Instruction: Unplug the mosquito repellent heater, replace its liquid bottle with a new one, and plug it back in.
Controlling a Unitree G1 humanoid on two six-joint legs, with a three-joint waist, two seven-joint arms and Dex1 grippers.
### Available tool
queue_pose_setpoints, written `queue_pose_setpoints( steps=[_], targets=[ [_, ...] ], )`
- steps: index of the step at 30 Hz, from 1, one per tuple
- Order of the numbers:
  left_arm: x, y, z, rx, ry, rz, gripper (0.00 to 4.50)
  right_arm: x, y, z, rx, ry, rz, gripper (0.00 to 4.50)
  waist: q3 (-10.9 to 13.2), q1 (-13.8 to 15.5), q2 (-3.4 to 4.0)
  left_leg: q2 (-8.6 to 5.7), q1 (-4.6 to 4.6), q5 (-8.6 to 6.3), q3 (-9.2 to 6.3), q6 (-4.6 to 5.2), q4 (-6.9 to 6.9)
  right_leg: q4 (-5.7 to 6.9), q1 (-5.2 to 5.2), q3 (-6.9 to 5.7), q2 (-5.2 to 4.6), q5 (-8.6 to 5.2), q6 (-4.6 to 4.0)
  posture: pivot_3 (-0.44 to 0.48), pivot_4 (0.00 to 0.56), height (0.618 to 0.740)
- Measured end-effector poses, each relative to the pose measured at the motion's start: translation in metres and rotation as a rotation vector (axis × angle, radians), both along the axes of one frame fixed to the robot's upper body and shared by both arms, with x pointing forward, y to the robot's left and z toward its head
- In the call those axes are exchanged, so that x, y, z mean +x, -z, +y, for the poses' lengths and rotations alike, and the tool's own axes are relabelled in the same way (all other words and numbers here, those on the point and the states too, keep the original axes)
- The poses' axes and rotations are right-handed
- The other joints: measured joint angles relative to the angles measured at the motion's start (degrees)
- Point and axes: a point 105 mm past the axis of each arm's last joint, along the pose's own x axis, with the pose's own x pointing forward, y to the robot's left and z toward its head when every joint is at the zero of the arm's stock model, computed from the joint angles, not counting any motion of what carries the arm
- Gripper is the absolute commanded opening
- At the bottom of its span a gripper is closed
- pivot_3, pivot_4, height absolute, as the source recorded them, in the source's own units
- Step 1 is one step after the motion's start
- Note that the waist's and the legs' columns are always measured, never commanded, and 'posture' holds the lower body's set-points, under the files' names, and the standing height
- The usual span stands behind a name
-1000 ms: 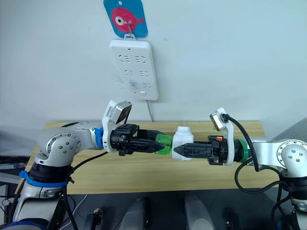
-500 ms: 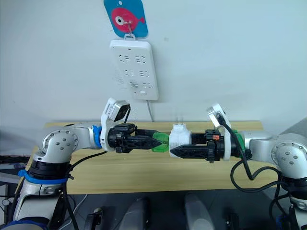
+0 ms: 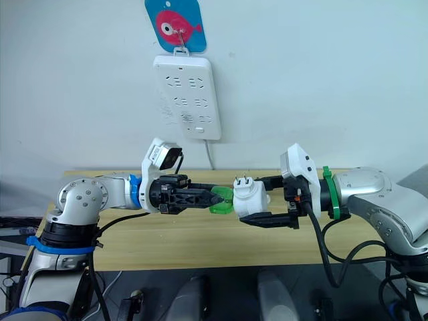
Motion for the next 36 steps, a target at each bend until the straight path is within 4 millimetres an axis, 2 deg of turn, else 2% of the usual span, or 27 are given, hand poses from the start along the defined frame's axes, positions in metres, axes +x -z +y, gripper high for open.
queue_pose_setpoints(
  steps=[10, 16, 27, 31, 36],
  targets=[
    [0.003, 0.001, 0.001, 0.005, -0.021, 0.004, 2.25, 0.003, 0.003, 0.001, 0.014, 0.011, -0.062, 3.09, 0.0, 0.0, 0.00, 0.00, 0.01, 0.00, -0.01, 0.00, 0.00, 0.02, 0.00, 0.00, 0.00, 0.00, 0.00, -0.183, 0.235, 0.729],
    [0.008, -0.001, 0.006, -0.009, -0.059, 0.004, 2.25, 0.008, 0.004, 0.006, 0.063, 0.046, -0.182, 3.09, 0.0, 0.0, 0.00, -0.02, 0.01, 0.00, -0.01, -0.01, 0.00, 0.03, 0.00, 0.00, -0.02, 0.00, 0.00, -0.184, 0.237, 0.729],
    [0.006, -0.003, 0.007, -0.020, -0.037, -0.004, 2.25, 0.005, 0.002, 0.006, 0.056, -0.006, -0.287, 3.07, 0.0, 0.0, 0.00, -0.01, 0.03, 0.01, -0.02, -0.01, 0.00, 0.05, 0.01, -0.01, -0.01, 0.00, 0.00, -0.187, 0.238, 0.729],
    [0.004, -0.003, 0.006, -0.022, -0.016, -0.002, 2.25, 0.004, 0.001, 0.004, 0.038, -0.050, -0.363, 3.07, 0.0, 0.0, 0.00, -0.02, 0.03, 0.01, -0.01, -0.01, 0.01, 0.05, 0.01, -0.02, -0.01, 0.00, 0.00, -0.189, 0.239, 0.729],
    [0.012, 0.000, 0.018, -0.002, -0.071, 0.016, 2.25, 0.010, 0.008, -0.009, -0.026, -0.068, -0.460, 3.07, 0.0, -0.1, 0.00, -0.02, 0.06, 0.00, -0.01, 0.00, 0.00, 0.05, 0.03, -0.01, -0.01, 0.00, 0.00, -0.194, 0.241, 0.729]
  ],
)
